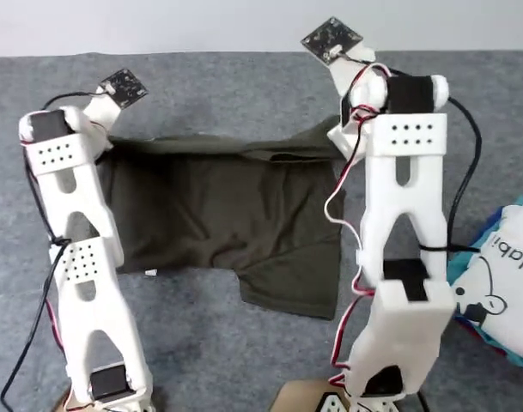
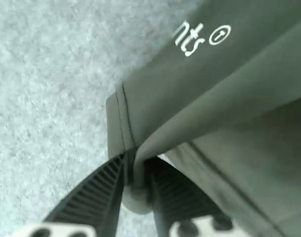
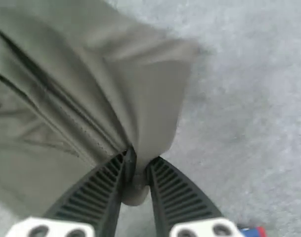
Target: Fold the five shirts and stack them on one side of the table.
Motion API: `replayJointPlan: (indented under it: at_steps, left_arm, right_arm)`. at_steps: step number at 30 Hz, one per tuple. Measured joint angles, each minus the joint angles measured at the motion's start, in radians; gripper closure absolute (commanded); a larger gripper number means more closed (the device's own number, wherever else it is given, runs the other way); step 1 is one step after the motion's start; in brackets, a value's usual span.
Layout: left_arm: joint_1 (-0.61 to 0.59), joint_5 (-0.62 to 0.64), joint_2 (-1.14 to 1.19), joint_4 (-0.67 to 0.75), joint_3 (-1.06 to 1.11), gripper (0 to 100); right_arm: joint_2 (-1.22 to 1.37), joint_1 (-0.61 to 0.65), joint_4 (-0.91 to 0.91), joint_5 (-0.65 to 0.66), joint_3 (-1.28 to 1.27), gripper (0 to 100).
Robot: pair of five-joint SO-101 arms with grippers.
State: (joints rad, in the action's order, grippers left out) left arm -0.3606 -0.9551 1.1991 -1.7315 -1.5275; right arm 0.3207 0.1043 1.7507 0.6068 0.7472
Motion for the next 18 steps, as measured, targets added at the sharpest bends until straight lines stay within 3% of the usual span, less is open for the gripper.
replayJointPlan:
  at_steps: [13,18]
  left_arm:
    - [-0.032,-0.222,-0.47,0.0,0.813,100]
    - [-0.049,-0.276,-0.551,0.0,1.019,100]
  right_arm:
    - [-0.348,0.029,0.002,0.0,-0.62,98.8]
    - [-0.411,0.029,0.002,0.0,-0.787,98.8]
